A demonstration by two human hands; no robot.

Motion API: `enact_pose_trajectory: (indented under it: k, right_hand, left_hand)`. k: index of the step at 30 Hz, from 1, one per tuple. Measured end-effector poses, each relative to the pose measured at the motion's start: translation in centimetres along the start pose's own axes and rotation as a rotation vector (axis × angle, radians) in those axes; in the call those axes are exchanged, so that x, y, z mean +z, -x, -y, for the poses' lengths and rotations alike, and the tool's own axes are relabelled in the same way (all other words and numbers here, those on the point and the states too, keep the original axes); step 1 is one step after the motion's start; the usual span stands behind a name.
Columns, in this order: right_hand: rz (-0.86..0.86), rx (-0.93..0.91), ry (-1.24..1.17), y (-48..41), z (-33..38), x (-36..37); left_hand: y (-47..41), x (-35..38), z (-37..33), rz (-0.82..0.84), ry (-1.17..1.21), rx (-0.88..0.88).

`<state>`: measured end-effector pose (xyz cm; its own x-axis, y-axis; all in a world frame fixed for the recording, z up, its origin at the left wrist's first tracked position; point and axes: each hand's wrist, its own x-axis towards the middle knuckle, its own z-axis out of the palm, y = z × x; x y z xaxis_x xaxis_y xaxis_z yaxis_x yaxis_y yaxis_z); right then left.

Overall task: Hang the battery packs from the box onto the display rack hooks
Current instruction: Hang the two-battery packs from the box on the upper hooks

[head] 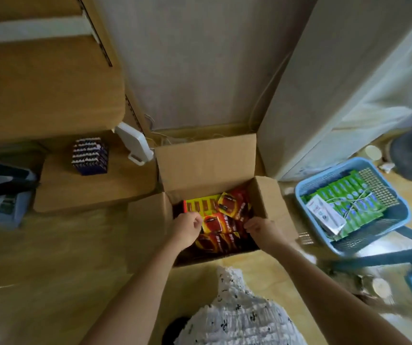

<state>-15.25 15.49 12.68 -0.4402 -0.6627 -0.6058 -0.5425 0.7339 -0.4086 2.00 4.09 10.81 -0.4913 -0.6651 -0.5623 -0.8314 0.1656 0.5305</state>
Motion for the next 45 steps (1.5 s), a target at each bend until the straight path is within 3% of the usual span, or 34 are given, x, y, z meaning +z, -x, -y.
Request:
enact_pose_trajectory:
  k: [8, 12, 16, 20, 23, 33, 39, 45]
  right_hand:
    - [0.268, -0.026, 0.291, -11.2, -6.2, 9.9]
    - [0.402, -0.029, 0.408, -13.5, -7.6, 12.0]
    - [0.391, -0.038, 0.431, -14.5, -7.3, 12.4]
    - [0.4, -0.043, 0.455, -14.7, -7.2, 13.1]
    - [0.283, -0.112, 0.407, -13.9, -6.3, 11.7]
    - [-0.091, -0.205, 0.117, -2.7, 2.7, -3.1]
    - [-0.194, -0.341, -0.095, 7.0, 11.5, -14.0]
    - [-0.201, -0.502, -0.276, 17.9, 22.5, -23.4]
  left_hand:
    - [-8.9, 10.0, 6.8, 0.2, -0.237, 0.187]
    - [-10.1, 12.0, 8.3, 0.138, -0.249, 0.211]
    - [-10.1, 12.4, 9.8, 0.036, -0.209, 0.245]
    - [-9.8, 12.3, 10.6, 0.035, -0.104, 0.233]
    - [-9.6, 11.3, 9.9, -0.002, 0.043, 0.208]
    - [-0.6, -2.3, 2.4, -0.227, 0.559, 0.059]
    - [9.7, -15.0, -4.8, -0.244, 0.734, 0.057]
    - [21.3, -27.4, -11.0, -0.396, 0.809, 0.076]
